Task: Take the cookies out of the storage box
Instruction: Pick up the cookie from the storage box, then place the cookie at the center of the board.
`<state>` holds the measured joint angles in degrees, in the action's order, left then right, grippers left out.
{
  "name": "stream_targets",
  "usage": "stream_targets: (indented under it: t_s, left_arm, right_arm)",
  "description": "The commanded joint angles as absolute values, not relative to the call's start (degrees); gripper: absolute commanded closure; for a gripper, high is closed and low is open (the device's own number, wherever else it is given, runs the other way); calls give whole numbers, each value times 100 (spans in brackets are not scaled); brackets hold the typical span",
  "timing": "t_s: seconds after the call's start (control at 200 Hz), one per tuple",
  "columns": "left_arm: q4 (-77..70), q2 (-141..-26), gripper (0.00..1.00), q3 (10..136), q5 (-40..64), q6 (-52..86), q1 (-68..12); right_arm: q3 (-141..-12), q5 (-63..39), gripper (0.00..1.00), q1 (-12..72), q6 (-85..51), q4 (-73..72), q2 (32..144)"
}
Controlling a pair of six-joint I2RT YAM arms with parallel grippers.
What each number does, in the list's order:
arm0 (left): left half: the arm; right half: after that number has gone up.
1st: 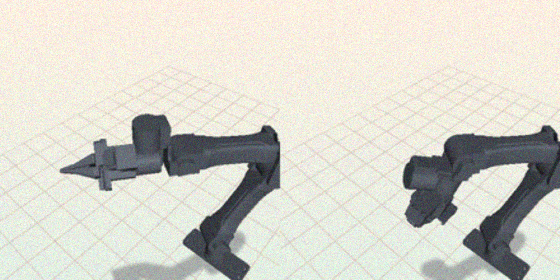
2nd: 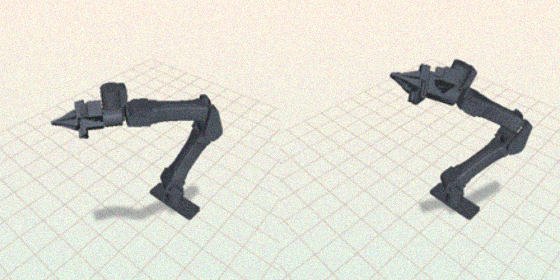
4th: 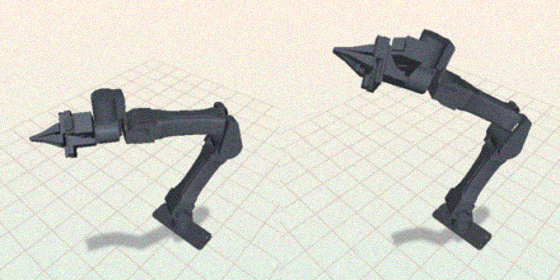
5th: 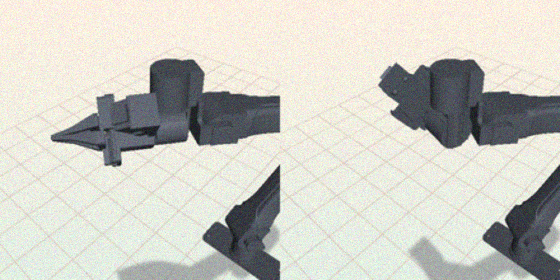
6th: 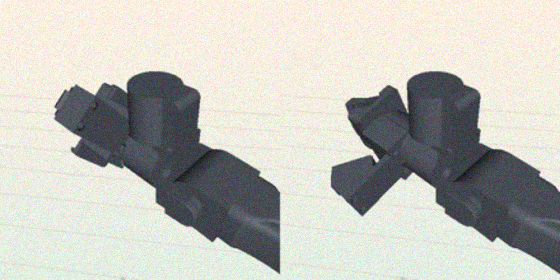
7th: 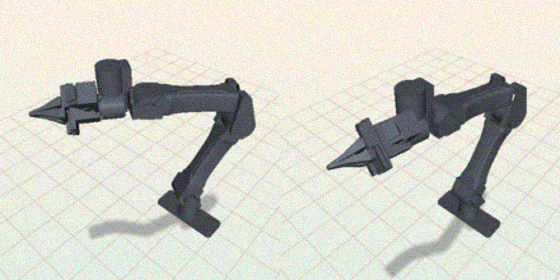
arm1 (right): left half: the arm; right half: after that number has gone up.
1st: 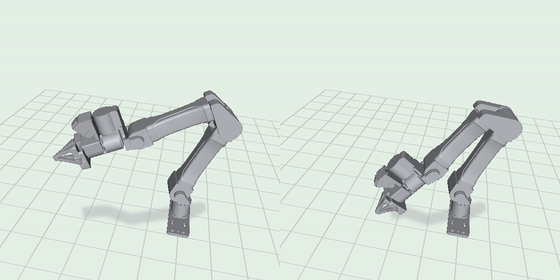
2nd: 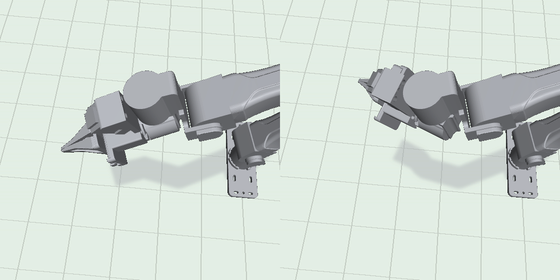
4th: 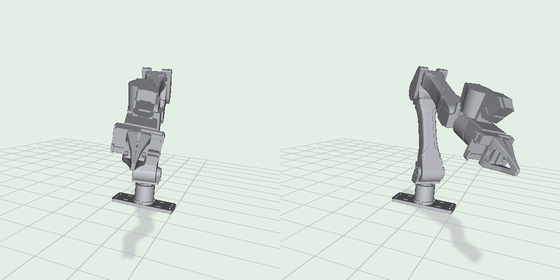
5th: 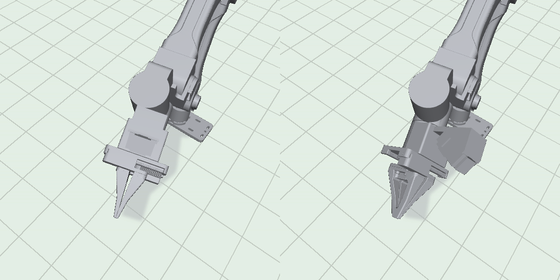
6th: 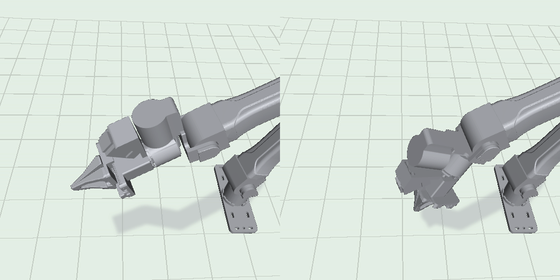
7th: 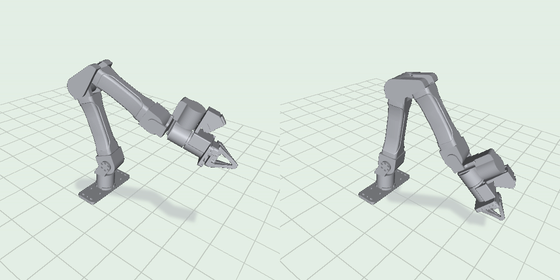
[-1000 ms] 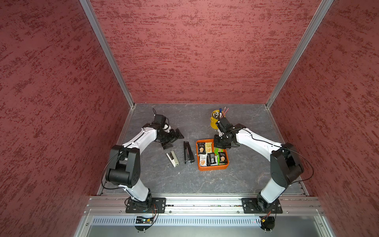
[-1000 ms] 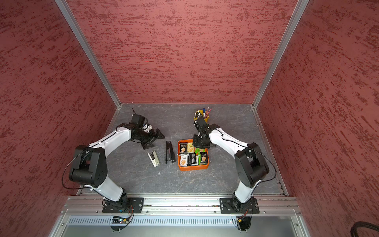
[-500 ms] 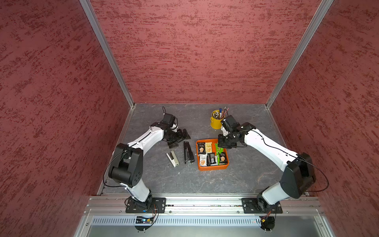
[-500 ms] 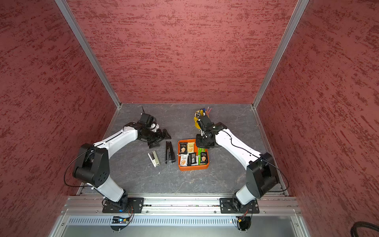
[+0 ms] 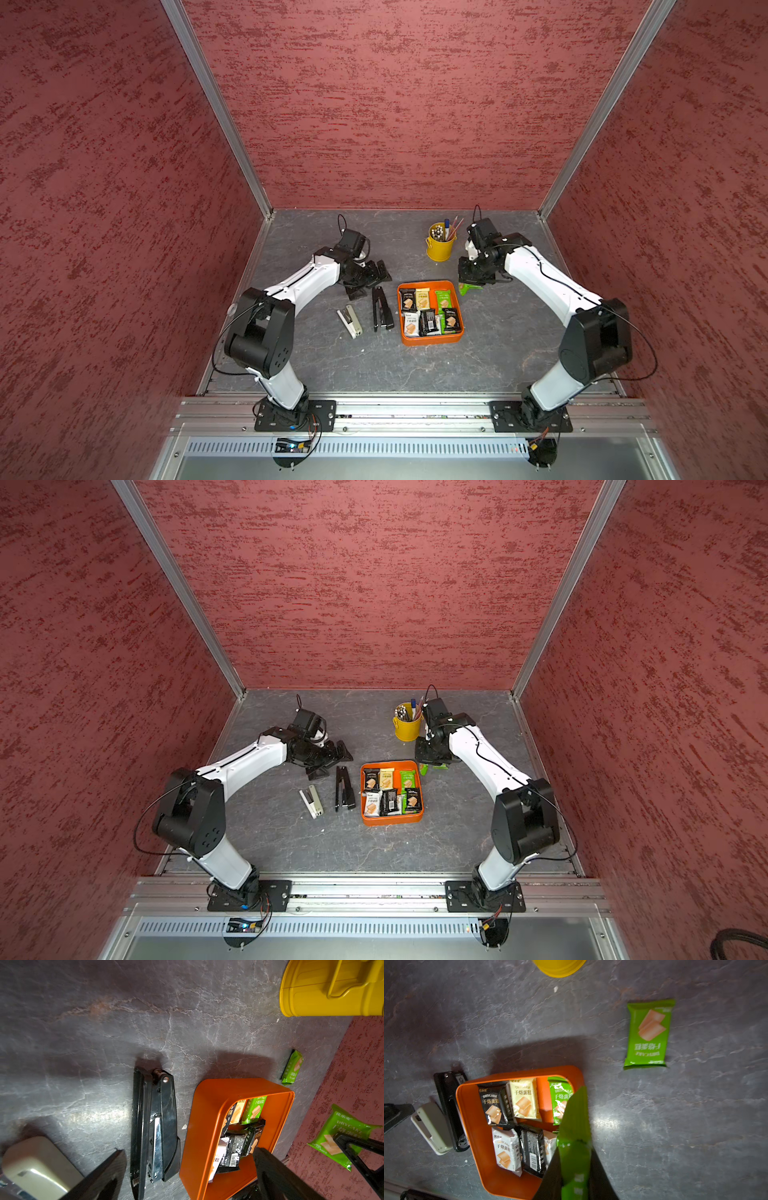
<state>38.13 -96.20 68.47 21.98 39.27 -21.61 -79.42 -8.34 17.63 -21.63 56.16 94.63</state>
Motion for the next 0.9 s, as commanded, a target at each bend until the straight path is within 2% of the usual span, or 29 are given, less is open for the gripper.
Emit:
stream_targets:
  t_s: [0.0,0.436,0.897]
  left_arm:
    - [3648,-9660,0,6994,1993,4137,-2257]
    - [3676,-9459,0,6909,1579,4497,-2395]
    - [3735,-9294,0,6738,1288,4723,-2515]
  right_arm:
    - [-8112,-1074,82,1385,-1783,5622,9626]
    - [-8261,-1961,80,-94,-1230,5262,10380]
    - [-8874,-2193,79,-450,-652,4962,11424]
